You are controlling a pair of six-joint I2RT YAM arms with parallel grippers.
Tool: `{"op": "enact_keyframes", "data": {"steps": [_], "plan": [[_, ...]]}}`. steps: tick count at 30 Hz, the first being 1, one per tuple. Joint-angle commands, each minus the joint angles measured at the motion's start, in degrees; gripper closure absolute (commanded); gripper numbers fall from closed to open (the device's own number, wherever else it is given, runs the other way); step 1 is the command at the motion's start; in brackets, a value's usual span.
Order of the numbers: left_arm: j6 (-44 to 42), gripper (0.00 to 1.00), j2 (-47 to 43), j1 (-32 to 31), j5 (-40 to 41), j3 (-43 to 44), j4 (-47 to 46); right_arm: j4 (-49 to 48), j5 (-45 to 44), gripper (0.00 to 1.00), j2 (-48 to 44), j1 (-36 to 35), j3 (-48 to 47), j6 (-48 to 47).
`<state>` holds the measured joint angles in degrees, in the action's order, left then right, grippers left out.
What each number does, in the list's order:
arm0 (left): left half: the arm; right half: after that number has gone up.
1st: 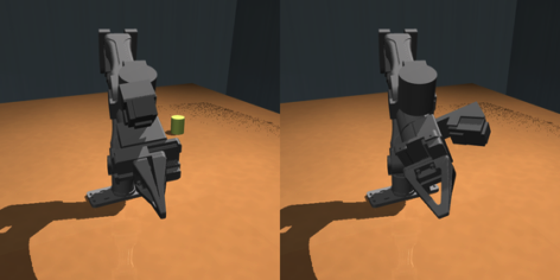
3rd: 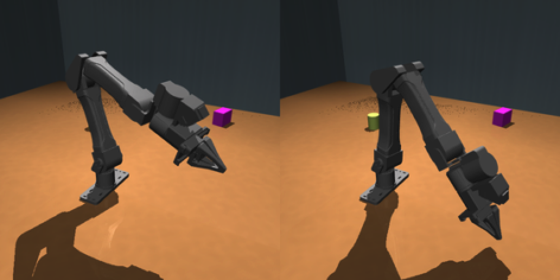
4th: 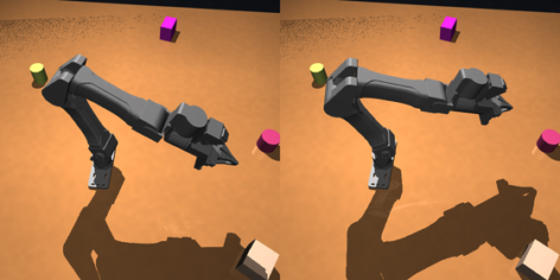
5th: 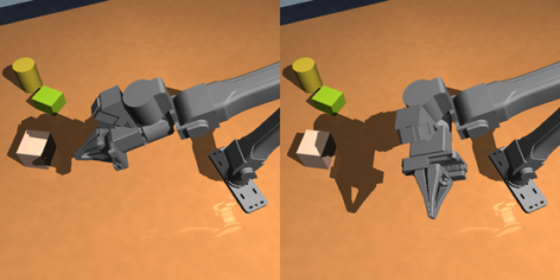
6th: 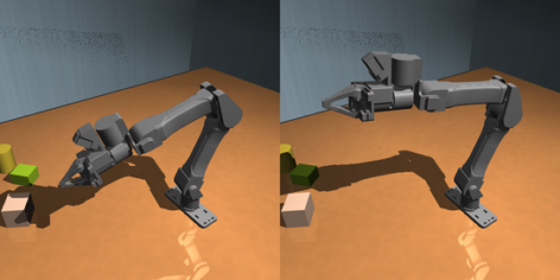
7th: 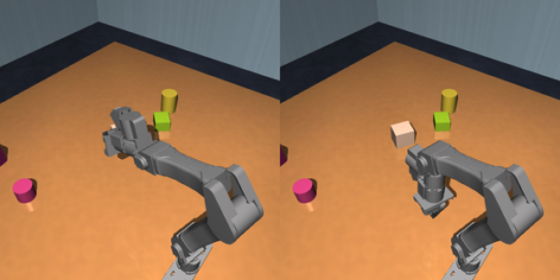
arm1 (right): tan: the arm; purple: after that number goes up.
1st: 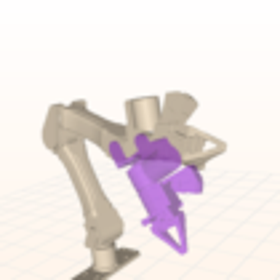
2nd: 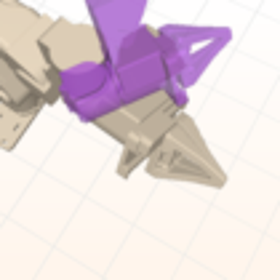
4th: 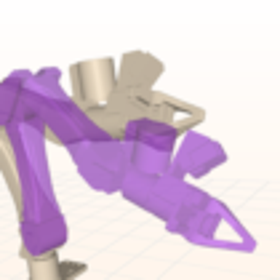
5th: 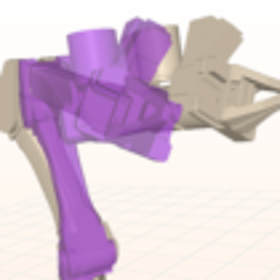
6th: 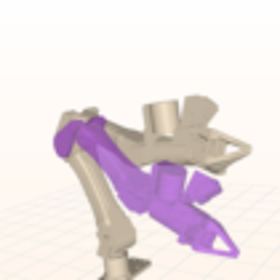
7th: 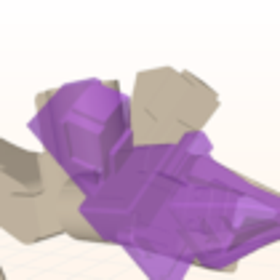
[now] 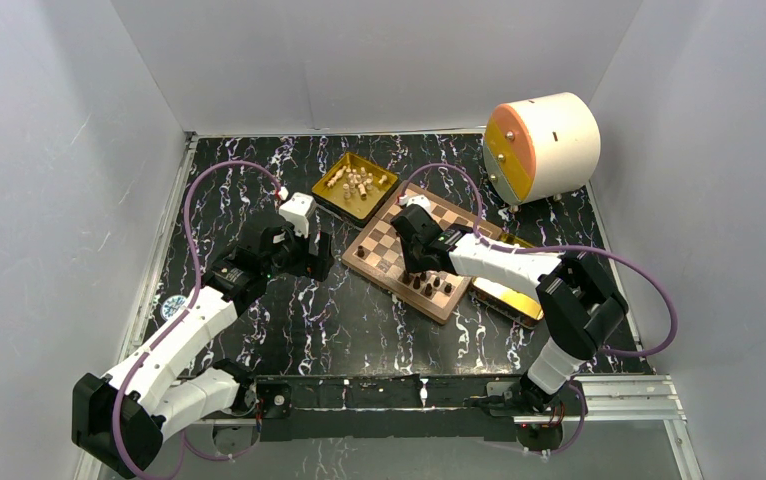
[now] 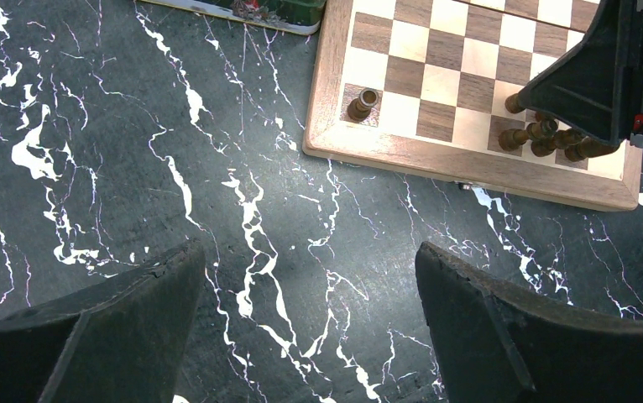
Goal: Set up the chess pieces on the board
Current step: Place the chess piece on the chessboard, then pick up the chess piece from the storage box.
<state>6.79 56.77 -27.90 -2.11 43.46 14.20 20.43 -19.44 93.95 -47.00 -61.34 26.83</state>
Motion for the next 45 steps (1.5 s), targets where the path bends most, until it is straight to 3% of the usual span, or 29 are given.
{"op": "enact_keyframes", "data": {"steps": [1, 14, 25, 36, 45], "plan": [[-0.72, 0.07, -1.01, -0.31, 0.53, -0.44, 0.44, -1.01, -1.24, 0.7, 0.0, -0.35, -0.13, 0.11], [-0.63, 0.07, -1.1, -0.31, 0.44, -0.4, 0.34, 2.0, -2.87, 0.63, -1.91, -0.34, -4.55, -1.05], [1.54, 0.06, -0.41, -0.31, 1.32, 0.32, 0.02, 6.82, -7.26, 0.61, -9.62, 1.35, -5.43, -1.39], [1.41, 0.09, 0.49, -0.31, 0.24, 0.59, 0.86, 11.57, -6.76, 0.65, -19.73, 15.07, 2.76, -3.96], [0.62, 0.1, -0.44, -0.36, -0.09, -0.6, 0.25, 9.73, -1.78, 0.67, -21.71, 25.99, 10.05, -6.93]]}}
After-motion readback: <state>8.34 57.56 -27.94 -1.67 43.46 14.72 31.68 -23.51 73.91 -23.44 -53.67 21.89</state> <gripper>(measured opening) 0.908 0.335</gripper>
